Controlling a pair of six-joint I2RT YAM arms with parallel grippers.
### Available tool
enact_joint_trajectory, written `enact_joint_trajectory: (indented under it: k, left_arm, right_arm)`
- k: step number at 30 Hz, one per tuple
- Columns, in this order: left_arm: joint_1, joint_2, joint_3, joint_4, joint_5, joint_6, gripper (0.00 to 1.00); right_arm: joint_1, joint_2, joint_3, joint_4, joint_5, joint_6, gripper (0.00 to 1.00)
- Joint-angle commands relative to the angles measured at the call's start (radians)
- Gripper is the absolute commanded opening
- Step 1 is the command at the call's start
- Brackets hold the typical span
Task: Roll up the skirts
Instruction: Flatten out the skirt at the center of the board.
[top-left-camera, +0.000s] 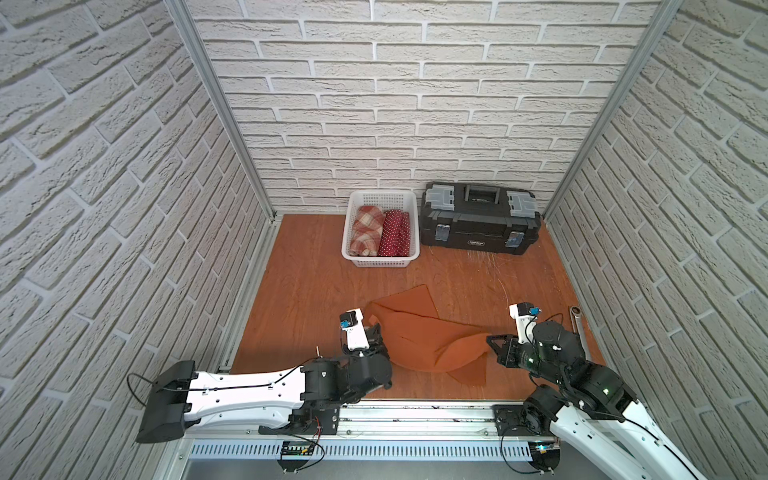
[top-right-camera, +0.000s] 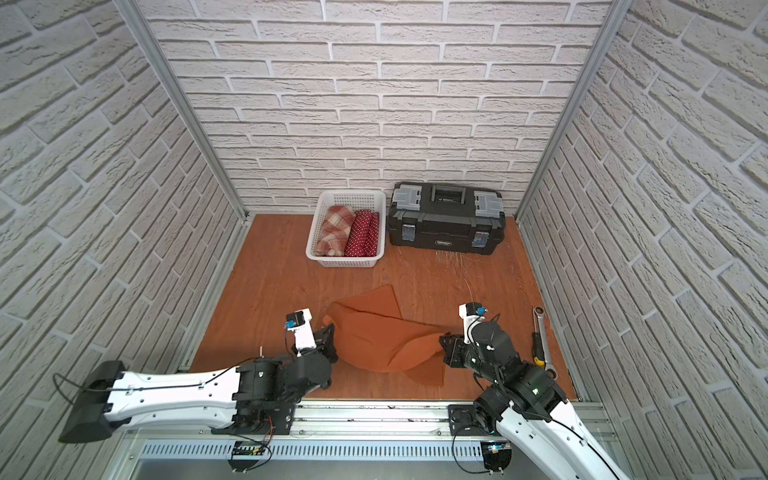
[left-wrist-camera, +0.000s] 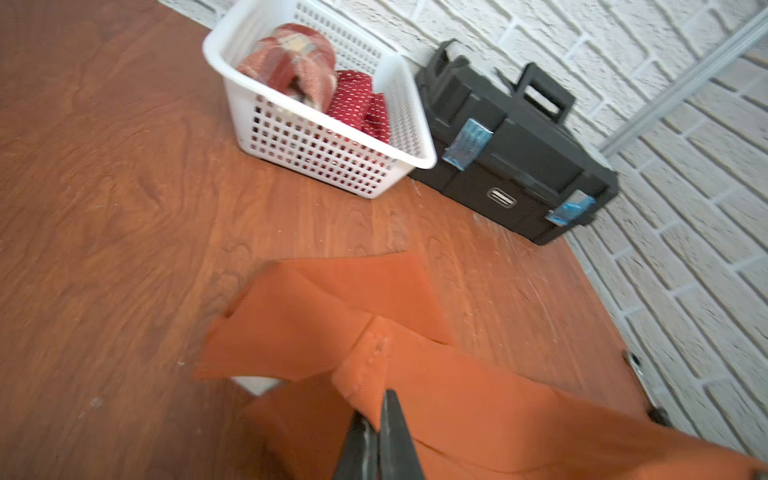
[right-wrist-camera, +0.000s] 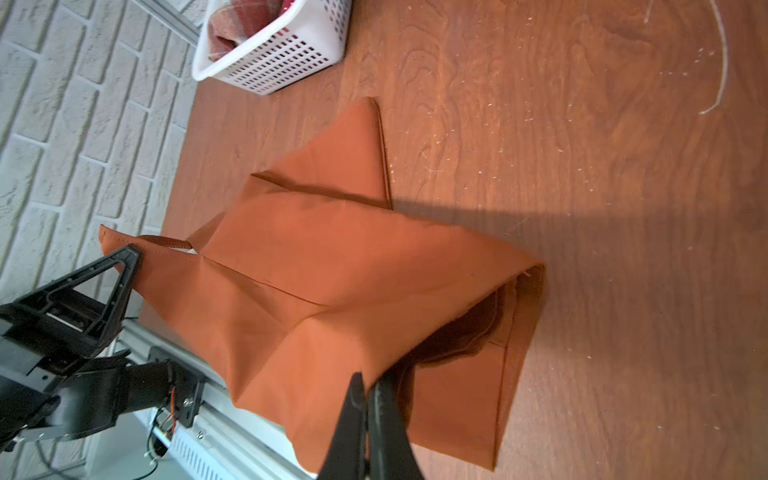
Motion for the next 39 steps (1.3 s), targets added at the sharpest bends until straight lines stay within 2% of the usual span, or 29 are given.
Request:
enact_joint_trajectory:
  k: [1,2,5,7,9,10,13,18,22,26,31,32,33,34,36,39]
  left_arm:
    - [-0.196,0.05,0.133,-0.442,-0.289,-0.345,0.0]
    - [-0.246,0.092,0.184,-0.573,-0.317,-0.465,0.0]
    - [-0.317,0.242,0.334,-0.91,-0.337,-0.771,0.0]
    - [-0.323,0.331,0.421,-1.143,-0.365,-0.964,0.0]
    - [-0.312,0.401,0.469,-1.448,-0.434,-1.3,0.0]
    - [-0.289,0.409,0.468,-1.498,-0.46,-1.35,0.0]
    - [-0.183,0.375,0.46,-1.496,-0.551,-1.335,0.0]
    - [-0.003,0.343,0.524,-1.501,-0.652,-1.169,0.0]
    - [0.09,0.373,0.604,-1.503,-0.652,-1.007,0.0]
    - [0.085,0.45,0.643,-1.501,-0.651,-0.897,0.0]
    - [0.044,0.556,0.695,-1.503,-0.651,-0.765,0.0]
    - [0.031,0.591,0.727,-1.504,-0.653,-0.711,0.0]
    - [0.026,0.63,0.773,-1.502,-0.652,-0.586,0.0]
    - [0.021,0.644,0.795,-1.502,-0.654,-0.52,0.0]
    - [0.008,0.599,0.78,-1.501,-0.653,-0.552,0.0]
    - [0.001,0.556,0.735,-1.5,-0.652,-0.628,0.0]
  right_arm:
    - [0.014,-0.097,0.016,-0.035,-0.05,0.042,0.03]
    - [0.014,-0.131,0.028,-0.062,-0.047,0.054,0.03]
    - [0.013,-0.192,0.063,-0.089,-0.048,0.073,0.03]
    - [0.014,-0.192,0.081,-0.076,-0.038,0.072,0.03]
    - [0.014,-0.146,0.103,-0.07,0.005,0.054,0.03]
    - [0.014,-0.111,0.115,-0.065,0.043,0.045,0.03]
    - [0.012,0.018,0.139,0.023,0.156,0.008,0.02]
    - [0.006,0.328,0.206,0.174,0.306,-0.077,0.02]
    - [-0.011,0.492,0.251,0.307,0.299,-0.122,0.02]
    - [-0.013,0.556,0.261,0.36,0.266,-0.123,0.02]
    - [-0.014,0.544,0.243,0.349,0.261,-0.135,0.02]
    - [-0.014,0.54,0.24,0.346,0.261,-0.137,0.02]
    - [-0.014,0.54,0.241,0.341,0.258,-0.142,0.02]
    - [-0.014,0.541,0.249,0.325,0.257,-0.145,0.02]
    - [-0.014,0.542,0.252,0.29,0.243,-0.148,0.02]
    - [-0.015,0.538,0.213,0.284,0.285,-0.132,0.02]
